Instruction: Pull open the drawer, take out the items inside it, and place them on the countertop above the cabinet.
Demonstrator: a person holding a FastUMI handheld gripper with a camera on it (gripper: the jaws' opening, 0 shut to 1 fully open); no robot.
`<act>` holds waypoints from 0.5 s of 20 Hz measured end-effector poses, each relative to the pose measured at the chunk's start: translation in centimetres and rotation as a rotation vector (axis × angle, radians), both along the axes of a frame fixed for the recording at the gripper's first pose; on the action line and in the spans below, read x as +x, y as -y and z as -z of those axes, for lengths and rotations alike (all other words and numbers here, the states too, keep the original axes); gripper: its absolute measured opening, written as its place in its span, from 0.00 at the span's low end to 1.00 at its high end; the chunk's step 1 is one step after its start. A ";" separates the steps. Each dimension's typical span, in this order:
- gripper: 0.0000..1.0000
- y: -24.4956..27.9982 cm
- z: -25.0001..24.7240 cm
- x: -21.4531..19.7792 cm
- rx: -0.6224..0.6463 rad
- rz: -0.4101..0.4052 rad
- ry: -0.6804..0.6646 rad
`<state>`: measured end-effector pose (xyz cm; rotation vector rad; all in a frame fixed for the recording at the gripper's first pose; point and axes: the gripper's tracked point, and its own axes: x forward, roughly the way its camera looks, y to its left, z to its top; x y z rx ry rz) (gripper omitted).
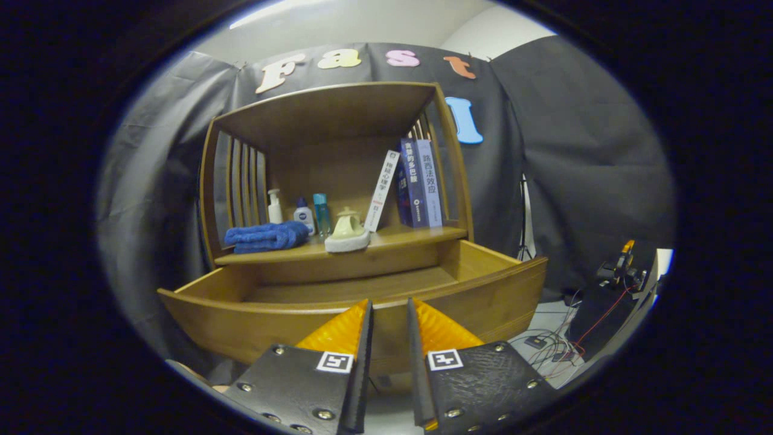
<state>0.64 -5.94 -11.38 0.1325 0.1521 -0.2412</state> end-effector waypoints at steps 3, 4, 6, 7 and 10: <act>0.31 -0.7 1.6 0.3 -0.033 -0.023 -0.040; 0.31 -0.9 2.1 0.2 -0.041 -0.029 -0.054; 0.31 -1.1 2.8 0.2 -0.051 -0.037 -0.070; 0.32 -1.1 2.5 0.2 -0.064 -0.040 -0.063; 0.32 -1.0 2.5 0.2 -0.094 -0.045 -0.063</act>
